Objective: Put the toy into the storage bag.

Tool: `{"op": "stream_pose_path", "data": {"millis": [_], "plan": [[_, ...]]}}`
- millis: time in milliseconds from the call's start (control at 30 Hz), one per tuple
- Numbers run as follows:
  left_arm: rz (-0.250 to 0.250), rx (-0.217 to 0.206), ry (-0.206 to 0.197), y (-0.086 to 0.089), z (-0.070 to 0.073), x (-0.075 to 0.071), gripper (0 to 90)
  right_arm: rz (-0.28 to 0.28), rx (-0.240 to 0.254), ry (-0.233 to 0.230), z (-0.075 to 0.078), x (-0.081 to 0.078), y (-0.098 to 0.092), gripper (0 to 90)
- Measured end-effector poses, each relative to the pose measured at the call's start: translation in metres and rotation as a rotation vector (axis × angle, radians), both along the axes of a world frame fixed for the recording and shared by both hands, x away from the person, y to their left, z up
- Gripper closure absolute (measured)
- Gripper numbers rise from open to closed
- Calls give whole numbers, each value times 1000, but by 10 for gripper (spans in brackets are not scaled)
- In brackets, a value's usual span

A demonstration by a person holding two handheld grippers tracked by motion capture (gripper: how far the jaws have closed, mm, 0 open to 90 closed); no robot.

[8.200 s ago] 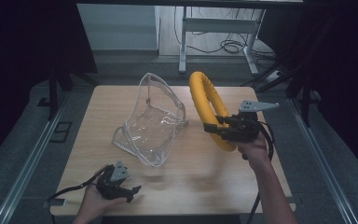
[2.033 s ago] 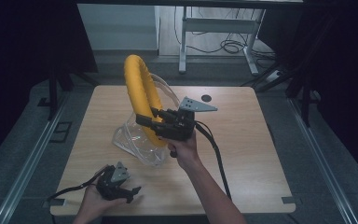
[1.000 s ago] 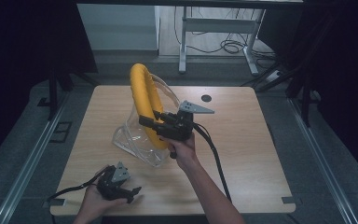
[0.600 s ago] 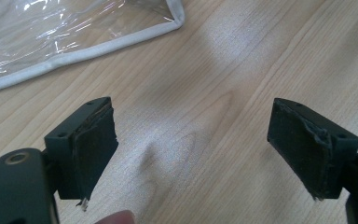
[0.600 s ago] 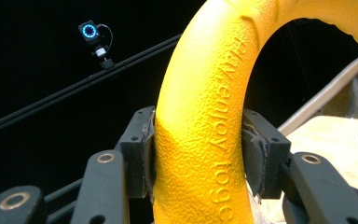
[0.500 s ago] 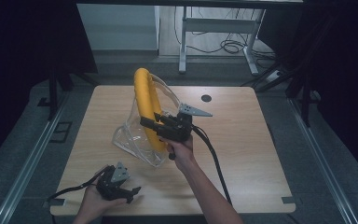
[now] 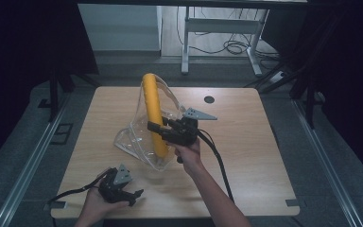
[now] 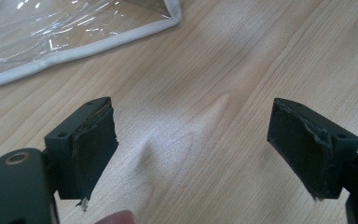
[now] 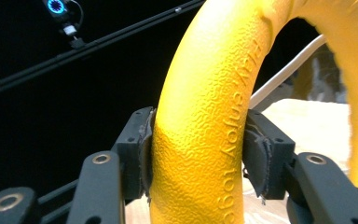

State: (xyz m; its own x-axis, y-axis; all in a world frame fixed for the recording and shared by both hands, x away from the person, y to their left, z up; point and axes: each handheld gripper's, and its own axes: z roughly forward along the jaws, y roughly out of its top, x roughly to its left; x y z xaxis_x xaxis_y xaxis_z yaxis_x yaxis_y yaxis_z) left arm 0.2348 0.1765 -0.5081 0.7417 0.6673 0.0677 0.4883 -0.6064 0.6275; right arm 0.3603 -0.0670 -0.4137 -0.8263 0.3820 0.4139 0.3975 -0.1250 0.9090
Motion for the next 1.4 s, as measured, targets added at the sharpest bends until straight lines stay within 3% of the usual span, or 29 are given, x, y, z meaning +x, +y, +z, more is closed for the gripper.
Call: {"op": "stream_pose_path", "data": {"millis": [333,467,833,933,1100,1400], "plan": [[2,-3,-6,1,1,-1,154,-17,-39,-33,5,-1,-4,435],[1,-2,-5,1,1,0,154,-8,-71,-52,9,-3,-6,378],[4,-6,-8,2,2,-1,153,-3,-133,-117,16,-19,-30,355],[6,-7,-6,1,2,-1,153,-9,-149,-127,15,-22,-36,357],[5,-3,-4,1,1,0,153,-17,-221,-152,7,-29,-56,373],[8,-7,-1,-1,0,0,153,-39,-322,-143,-15,-40,-90,385]]}}
